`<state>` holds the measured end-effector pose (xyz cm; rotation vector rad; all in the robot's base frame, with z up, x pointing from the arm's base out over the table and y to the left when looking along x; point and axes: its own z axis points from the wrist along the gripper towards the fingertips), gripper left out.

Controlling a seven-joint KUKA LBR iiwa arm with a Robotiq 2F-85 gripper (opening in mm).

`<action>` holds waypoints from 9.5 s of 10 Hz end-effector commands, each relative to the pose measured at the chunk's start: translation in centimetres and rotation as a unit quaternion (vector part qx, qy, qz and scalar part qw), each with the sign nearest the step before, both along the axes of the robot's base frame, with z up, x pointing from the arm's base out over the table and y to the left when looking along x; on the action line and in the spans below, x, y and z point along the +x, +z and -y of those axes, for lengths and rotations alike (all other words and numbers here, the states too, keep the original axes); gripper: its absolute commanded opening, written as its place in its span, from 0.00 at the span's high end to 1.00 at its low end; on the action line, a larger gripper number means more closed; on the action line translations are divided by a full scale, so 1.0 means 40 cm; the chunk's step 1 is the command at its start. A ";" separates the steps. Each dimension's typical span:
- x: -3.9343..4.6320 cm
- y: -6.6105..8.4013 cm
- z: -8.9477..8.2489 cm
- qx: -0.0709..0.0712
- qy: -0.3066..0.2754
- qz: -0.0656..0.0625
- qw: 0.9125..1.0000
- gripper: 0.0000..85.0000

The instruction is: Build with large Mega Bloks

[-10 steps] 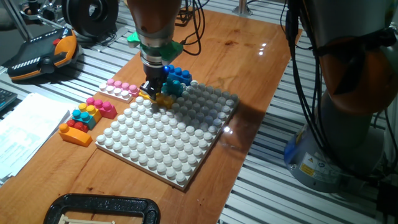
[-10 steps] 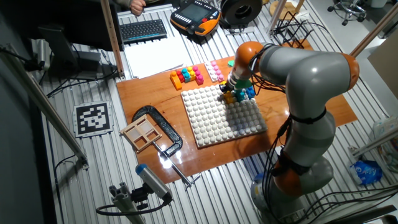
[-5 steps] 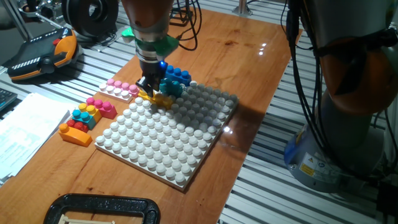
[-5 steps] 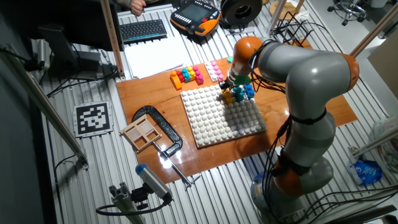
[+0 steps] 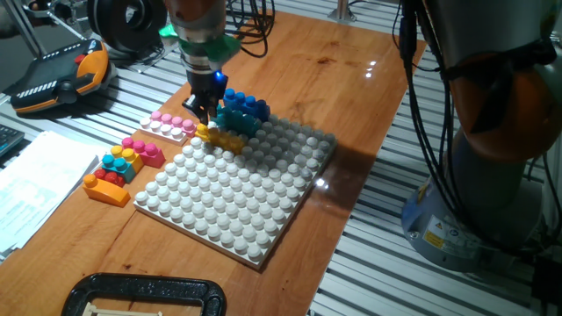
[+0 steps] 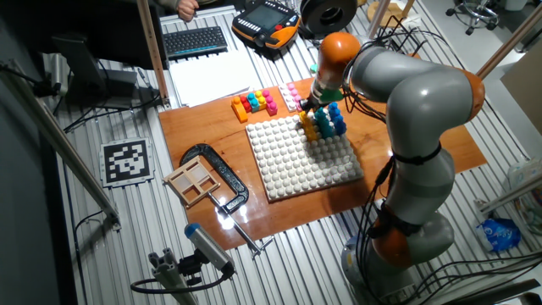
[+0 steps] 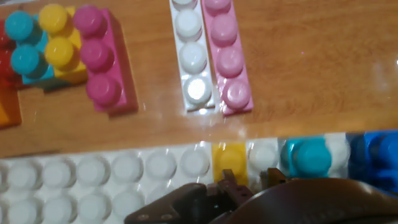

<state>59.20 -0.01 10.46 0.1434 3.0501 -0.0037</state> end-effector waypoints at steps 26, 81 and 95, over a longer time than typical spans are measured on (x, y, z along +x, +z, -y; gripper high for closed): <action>0.289 -0.010 0.098 0.011 -0.012 -0.009 1.000 0.60; 0.208 0.058 -0.077 -0.005 -0.011 -0.036 0.999 1.00; 0.004 0.041 -0.217 -0.004 -0.009 -0.012 1.000 1.00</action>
